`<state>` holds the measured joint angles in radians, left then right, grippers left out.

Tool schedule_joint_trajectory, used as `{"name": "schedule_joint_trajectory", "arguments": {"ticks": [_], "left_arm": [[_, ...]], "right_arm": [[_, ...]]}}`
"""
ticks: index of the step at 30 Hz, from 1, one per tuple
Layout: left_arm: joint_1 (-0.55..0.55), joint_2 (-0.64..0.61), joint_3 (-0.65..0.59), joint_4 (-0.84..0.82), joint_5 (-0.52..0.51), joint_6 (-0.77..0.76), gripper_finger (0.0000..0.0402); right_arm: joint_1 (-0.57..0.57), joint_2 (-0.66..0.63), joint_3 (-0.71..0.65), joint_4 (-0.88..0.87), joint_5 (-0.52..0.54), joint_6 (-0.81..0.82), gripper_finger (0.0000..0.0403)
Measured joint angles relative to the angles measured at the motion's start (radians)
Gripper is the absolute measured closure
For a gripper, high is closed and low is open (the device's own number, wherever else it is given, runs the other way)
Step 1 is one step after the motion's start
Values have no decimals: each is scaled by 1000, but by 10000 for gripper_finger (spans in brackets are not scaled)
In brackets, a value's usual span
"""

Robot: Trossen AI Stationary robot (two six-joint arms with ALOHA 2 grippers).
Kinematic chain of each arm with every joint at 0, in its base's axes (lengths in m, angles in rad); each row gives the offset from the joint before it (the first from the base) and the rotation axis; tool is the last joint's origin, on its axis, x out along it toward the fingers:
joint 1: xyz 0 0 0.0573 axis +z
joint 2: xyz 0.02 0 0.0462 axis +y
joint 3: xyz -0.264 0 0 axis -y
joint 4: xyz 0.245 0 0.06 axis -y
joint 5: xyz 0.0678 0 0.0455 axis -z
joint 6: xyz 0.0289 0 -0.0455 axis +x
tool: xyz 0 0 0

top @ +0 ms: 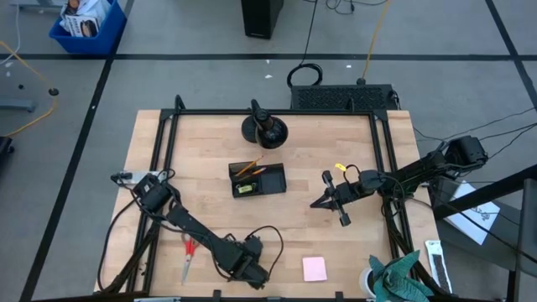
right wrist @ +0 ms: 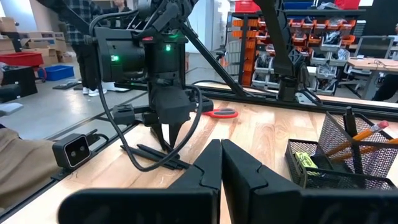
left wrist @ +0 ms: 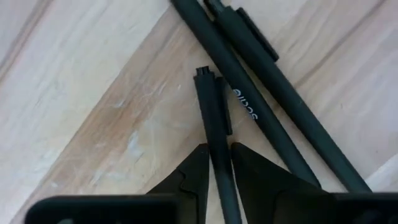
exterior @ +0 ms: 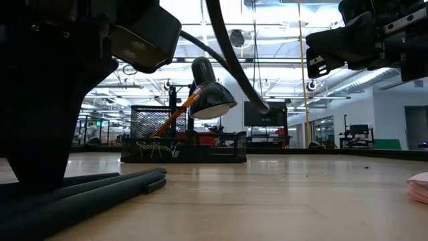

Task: Pick and place office supplies into organizer
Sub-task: Put the black pen into the black desk organizer

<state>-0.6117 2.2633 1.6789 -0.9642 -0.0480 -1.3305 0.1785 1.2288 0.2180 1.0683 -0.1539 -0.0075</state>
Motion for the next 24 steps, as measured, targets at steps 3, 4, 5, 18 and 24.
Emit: {"name": "schedule_joint_trajectory", "arguments": {"ticks": [3,4,5,18,24], "left_arm": [[0,5,1,1,-2,14,360],[0,5,1,1,-3,13,375],[0,5,1,2,-5,9,385],[-31,-69,-17,-188,-258,-49,389],[-45,-202,-12,-372,-452,-67,388]], "right_arm": [[0,0,0,-4,0,15,403],[0,0,0,-4,0,20,403],[0,0,0,-4,0,22,403],[0,0,0,-9,0,23,403],[0,0,0,-16,0,23,403]]}}
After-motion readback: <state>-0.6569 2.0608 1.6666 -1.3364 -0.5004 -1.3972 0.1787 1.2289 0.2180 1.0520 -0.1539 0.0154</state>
